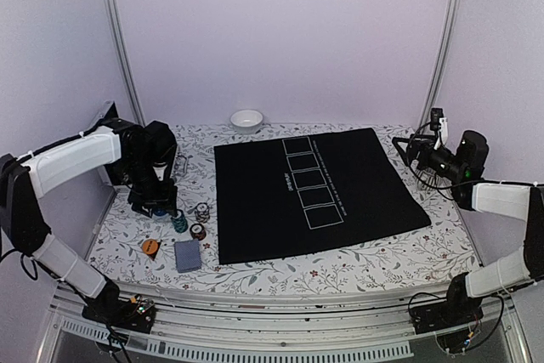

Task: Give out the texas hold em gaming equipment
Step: Pick up the small blind button and dealer button from the corner of the board, then pass from the left arm to the right

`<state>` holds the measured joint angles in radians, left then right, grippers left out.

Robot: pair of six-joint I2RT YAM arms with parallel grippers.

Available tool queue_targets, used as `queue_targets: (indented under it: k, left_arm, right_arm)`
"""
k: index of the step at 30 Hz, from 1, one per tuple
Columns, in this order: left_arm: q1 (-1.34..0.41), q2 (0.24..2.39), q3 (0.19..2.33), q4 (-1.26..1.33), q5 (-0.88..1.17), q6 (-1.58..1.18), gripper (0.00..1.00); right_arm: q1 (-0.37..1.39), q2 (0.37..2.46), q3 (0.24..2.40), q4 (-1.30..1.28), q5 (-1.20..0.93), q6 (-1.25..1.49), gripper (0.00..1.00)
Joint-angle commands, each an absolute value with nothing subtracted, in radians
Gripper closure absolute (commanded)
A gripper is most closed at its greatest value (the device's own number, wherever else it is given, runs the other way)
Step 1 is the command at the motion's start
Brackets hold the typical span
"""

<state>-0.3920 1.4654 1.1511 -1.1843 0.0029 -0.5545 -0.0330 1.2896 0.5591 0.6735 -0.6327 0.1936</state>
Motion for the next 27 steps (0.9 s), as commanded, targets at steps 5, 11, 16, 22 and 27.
queue_targets:
  k: [5,11,16,22,27]
  left_arm:
    - [-0.649,1.583,1.323,-1.277,0.035,-0.388,0.71]
    - [-0.78,1.689,1.41,-1.271,0.05,-0.349,0.72]
    - [-0.864,1.755,1.436,-1.264,0.066,-0.325,0.72]
    - [-0.93,1.786,1.472,-1.243,0.047,-0.285,0.73]
    - [-0.954,1.821,1.519,-1.213,0.058,-0.256,0.73]
  right_arm:
    - [0.059,1.339,0.682,0.522,-0.743,0.48,0.14]
    - [0.359,1.412,0.786,0.396,-0.683,0.56,0.15]
    - [0.529,1.586,0.886,0.42,-0.78,0.658,0.18]
    - [0.625,1.841,0.96,0.648,-0.992,0.847,0.32]
    - [0.687,2.005,0.967,0.984,-1.075,1.081,0.37]
